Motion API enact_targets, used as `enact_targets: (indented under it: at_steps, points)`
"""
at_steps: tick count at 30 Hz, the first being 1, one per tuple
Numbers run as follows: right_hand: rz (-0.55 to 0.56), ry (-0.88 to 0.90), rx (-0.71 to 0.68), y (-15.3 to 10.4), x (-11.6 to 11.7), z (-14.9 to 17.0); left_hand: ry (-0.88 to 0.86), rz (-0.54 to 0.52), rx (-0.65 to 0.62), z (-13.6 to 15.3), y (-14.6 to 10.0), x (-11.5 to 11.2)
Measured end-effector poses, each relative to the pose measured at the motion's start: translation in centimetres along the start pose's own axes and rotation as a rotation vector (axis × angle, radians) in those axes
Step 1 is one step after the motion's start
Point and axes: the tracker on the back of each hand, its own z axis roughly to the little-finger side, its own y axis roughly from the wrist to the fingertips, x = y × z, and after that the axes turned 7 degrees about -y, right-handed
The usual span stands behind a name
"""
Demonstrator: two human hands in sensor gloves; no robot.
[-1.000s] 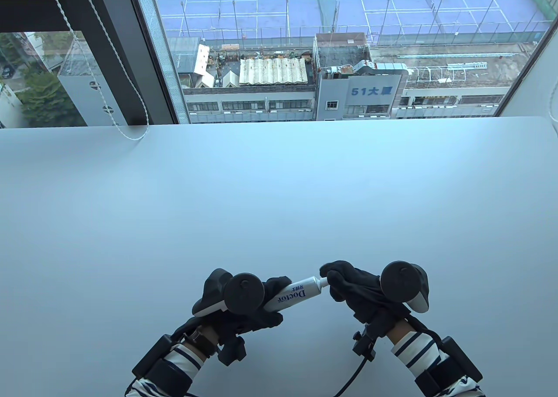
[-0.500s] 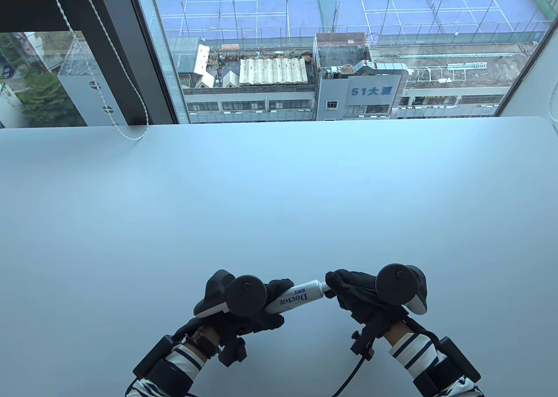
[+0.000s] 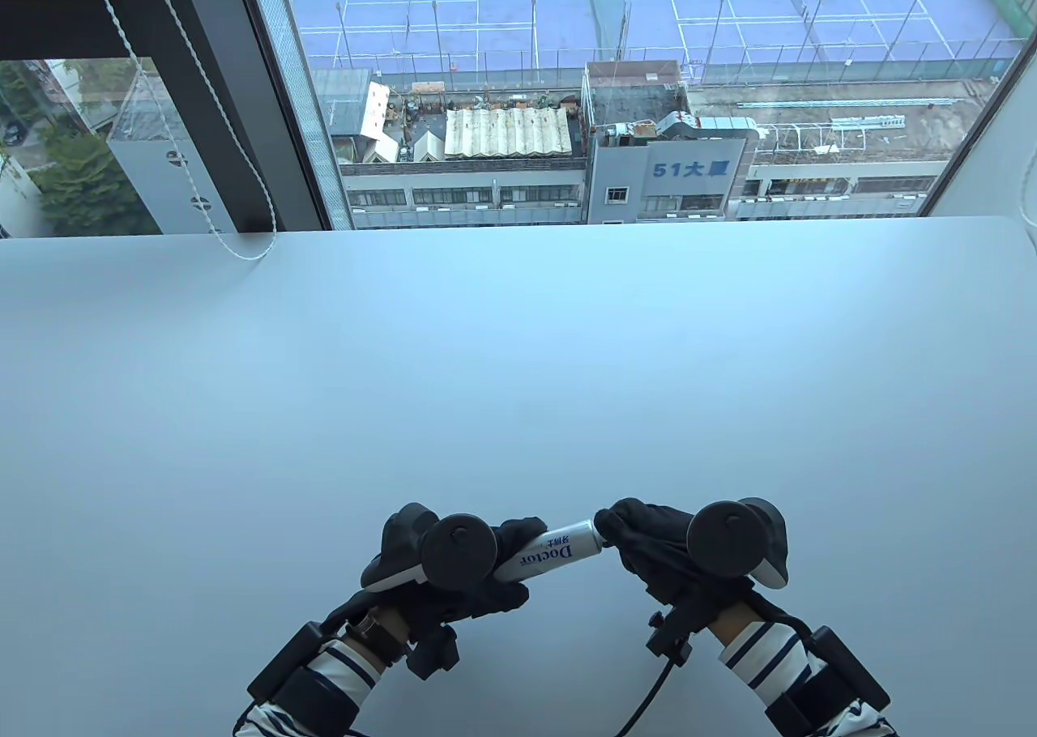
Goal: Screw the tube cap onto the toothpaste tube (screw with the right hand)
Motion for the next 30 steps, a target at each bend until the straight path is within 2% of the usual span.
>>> enact_targets:
  at_steps: [4,6,9,12,14,18,22,30]
  points:
    - [-0.131,0.037,-0.049,0.1,0.0,0.2,-0.028,-0.004,0.003,0.2,0.0,0.2]
    - [-0.174,0.088,-0.117,0.3,0.1,0.2,-0.046,-0.004,0.007,0.4,0.0,0.3]
    - [-0.148,0.109,-0.171,0.5,0.0,-0.3,-0.058,0.001,0.005,0.5,0.0,0.3]
    - [-0.084,0.041,-0.179,0.4,0.0,-0.8,-0.063,0.004,-0.002,0.4,0.0,0.3]
    - [-0.041,-0.012,-0.164,0.2,0.1,-0.8,-0.039,-0.003,-0.009,0.2,0.0,0.2]
    - [-0.015,0.016,-0.116,0.1,0.2,-0.7,0.007,-0.015,-0.009,0.0,-0.1,0.1]
    - [0.020,0.135,0.005,0.0,0.5,-0.5,0.087,-0.054,-0.011,-0.5,-0.3,0.1]
    - [0.025,0.270,0.192,-0.2,0.8,-0.3,0.379,-0.182,-0.012,-1.8,-0.7,0.0]
